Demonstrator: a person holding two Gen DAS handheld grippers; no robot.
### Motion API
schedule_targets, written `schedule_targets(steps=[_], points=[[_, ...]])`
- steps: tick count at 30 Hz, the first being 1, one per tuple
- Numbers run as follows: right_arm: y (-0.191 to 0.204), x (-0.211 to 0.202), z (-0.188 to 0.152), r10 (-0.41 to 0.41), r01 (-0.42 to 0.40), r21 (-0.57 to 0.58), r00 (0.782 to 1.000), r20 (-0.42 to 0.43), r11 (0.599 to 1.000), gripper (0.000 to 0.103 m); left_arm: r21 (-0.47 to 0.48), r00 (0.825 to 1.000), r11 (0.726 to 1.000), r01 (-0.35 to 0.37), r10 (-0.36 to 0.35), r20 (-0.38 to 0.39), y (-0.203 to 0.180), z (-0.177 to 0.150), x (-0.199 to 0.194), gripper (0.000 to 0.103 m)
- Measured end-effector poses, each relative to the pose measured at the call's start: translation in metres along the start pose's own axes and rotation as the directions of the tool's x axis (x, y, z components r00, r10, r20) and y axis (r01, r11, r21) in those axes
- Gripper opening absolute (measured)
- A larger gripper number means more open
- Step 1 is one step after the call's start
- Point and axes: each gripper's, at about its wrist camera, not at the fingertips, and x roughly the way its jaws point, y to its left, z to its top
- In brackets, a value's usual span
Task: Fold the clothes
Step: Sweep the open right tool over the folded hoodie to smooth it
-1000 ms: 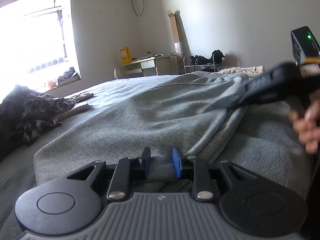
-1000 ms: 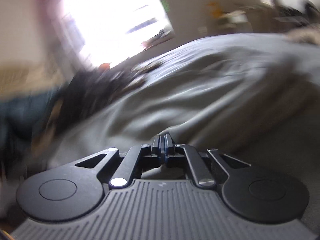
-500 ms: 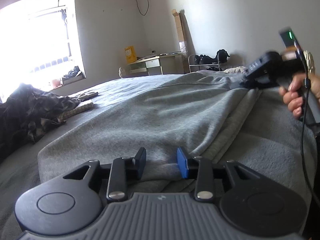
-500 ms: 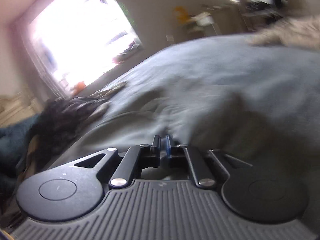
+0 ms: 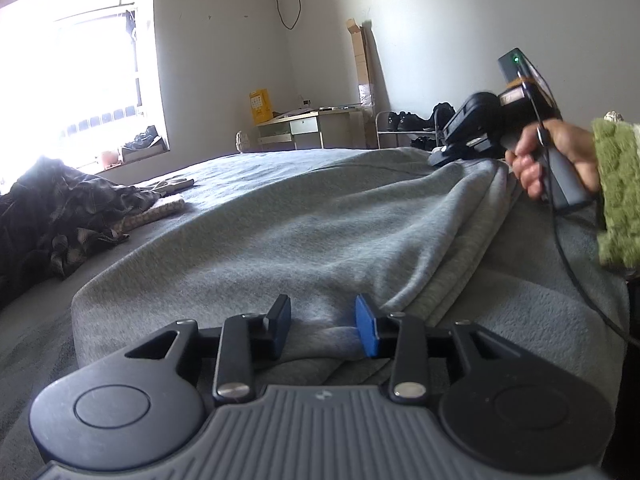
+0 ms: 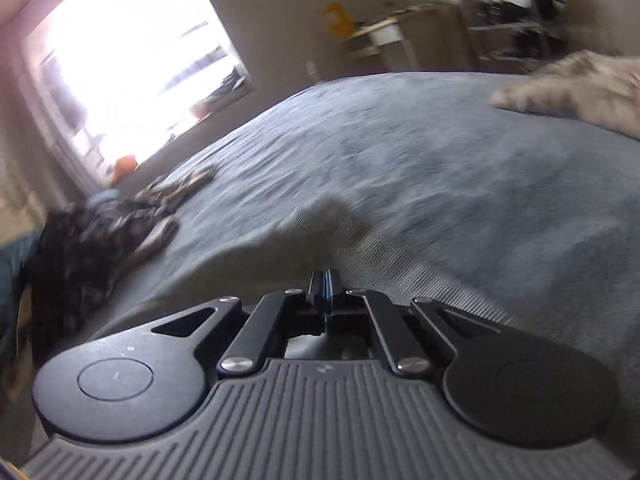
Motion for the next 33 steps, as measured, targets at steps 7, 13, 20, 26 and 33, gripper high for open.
schedule_targets(steps=[7,13,20,26,33], points=[[0.071,0.02,0.01,0.116,-0.137,-0.168,0.985,-0.128,0.976,0.007,-0.015,1.0,1.0,0.009,-0.009,0.0,0.003,-0.001,0.0,0.037],[0.04,0.09,0.027,0.043,-0.047,-0.016,0.986,-0.163,0.999,0.0,-0.014,1.0,1.0,0.009,-0.009,0.003,0.003,-0.001,0.0,0.037],[0.121,0.045,0.011,0.207,-0.259,-0.192,0.945,-0.253,0.947,0.01,-0.027,1.0,0.999,0.019,-0.019,0.003,0.004,0.0,0.0,0.037],[0.122,0.085,0.005,-0.05,-0.021,-0.285,0.97,-0.237,0.958,0.017,-0.026,1.0,1.0,0.017,-0.017,0.001,0.002,0.0,-0.001,0.037],[0.121,-0.018,-0.022,0.166,-0.274,-0.352,0.937,-0.309,0.895,0.021,-0.04,1.0,0.999,0.025,-0.025,-0.005,0.005,0.001,0.001,0.038]])
